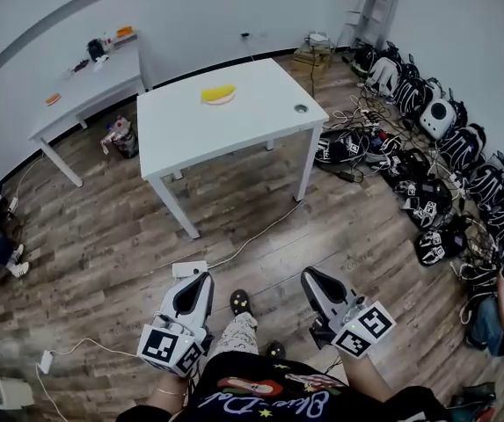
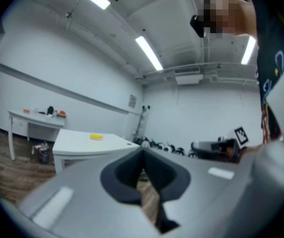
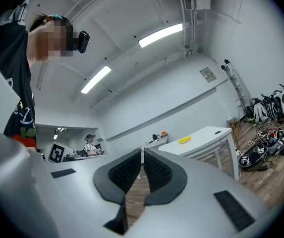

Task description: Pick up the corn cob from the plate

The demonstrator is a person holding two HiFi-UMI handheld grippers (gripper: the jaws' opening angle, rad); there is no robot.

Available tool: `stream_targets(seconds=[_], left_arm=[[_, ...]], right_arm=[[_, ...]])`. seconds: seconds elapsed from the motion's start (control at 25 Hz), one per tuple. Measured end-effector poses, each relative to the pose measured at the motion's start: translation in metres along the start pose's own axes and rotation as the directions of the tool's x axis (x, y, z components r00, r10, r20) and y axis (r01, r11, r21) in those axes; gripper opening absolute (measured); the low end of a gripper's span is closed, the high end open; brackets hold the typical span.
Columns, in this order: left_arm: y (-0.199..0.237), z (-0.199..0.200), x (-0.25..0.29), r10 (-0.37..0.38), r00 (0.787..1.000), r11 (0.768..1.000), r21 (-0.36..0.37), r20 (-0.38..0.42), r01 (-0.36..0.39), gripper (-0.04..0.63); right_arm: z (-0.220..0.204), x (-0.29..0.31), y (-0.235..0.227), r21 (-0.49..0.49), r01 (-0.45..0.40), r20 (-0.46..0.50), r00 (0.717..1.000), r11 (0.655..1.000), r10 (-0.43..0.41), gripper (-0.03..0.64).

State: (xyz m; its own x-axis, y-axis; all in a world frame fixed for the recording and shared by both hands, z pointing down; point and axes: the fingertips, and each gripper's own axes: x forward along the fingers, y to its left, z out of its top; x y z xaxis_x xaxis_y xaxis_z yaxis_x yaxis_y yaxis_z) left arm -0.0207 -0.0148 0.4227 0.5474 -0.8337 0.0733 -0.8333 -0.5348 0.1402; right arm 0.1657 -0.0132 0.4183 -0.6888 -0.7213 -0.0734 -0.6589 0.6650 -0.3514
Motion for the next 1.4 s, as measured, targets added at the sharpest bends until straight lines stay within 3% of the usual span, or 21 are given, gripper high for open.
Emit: stream_targets(seconds=[0.2,0.4,0.52,0.64,0.8,0.96,1.04,1.16,1.24,1.32,1.4], left_arm=[[0.07,0.009,0.097,-0.004,0.999,1.0,-0.019,0.039,0.005,-0.003],[0.143,0.059,0.202,-0.054,0.995,0.996,0.076,0.083,0.048,-0.003],[0.186,0.079,0.251,-0.072,0.993,0.994,0.087,0.091,0.065,-0.003],[0.217,0.076,0.287,-0.084,0.993,0.995,0.067,0.077,0.079,-0.003],[0.244,0.073,0.336,-0.066,0.997,0.991,0.117,0.03,0.062,-0.002],[0.284,0.068,0.384,-0.033,0.999,0.998,0.058,0.041,0.031,-0.003],[0.31,0.073,0.408,0.001,0.999,0.997,0.073,0.042,-0.004,-0.003],[0.343,0.094,0.451,0.056,0.997,0.995,0.085,0.057,-0.061,-0.003],[0.361,0.111,0.475,0.104,0.991,0.992,0.061,0.088,-0.109,-0.002],[0.377,0.121,0.491,0.157,0.981,0.986,0.036,0.117,-0.163,-0.003],[0.389,0.117,0.503,0.203,0.974,0.978,0.03,0.099,-0.207,-0.003]], right_arm=[[0.02,0.092,-0.069,-0.019,-0.023,-0.007,1.0,1.0,0.022,0.02],[0.077,0.214,-0.129,-0.095,-0.067,0.035,0.997,0.993,0.071,0.02],[0.092,0.282,-0.158,-0.113,-0.1,0.036,0.994,0.989,0.104,0.019],[0.091,0.334,-0.175,-0.116,-0.132,0.021,0.991,0.984,0.136,0.02],[0.083,0.387,-0.204,-0.11,-0.18,-0.039,0.984,0.978,0.176,0.02],[0.075,0.438,-0.253,-0.08,-0.215,-0.084,0.974,0.973,0.208,0.02],[0.078,0.472,-0.281,-0.084,-0.244,-0.109,0.966,0.966,0.235,0.02],[0.085,0.533,-0.326,-0.121,-0.327,-0.197,0.933,0.937,0.3,0.02],[0.086,0.574,-0.354,-0.173,-0.407,-0.282,0.893,0.897,0.35,0.021],[0.081,0.617,-0.379,-0.255,-0.496,-0.377,0.842,0.83,0.387,0.023],[0.066,0.657,-0.401,-0.319,-0.581,-0.486,0.779,0.749,0.397,0.062]])
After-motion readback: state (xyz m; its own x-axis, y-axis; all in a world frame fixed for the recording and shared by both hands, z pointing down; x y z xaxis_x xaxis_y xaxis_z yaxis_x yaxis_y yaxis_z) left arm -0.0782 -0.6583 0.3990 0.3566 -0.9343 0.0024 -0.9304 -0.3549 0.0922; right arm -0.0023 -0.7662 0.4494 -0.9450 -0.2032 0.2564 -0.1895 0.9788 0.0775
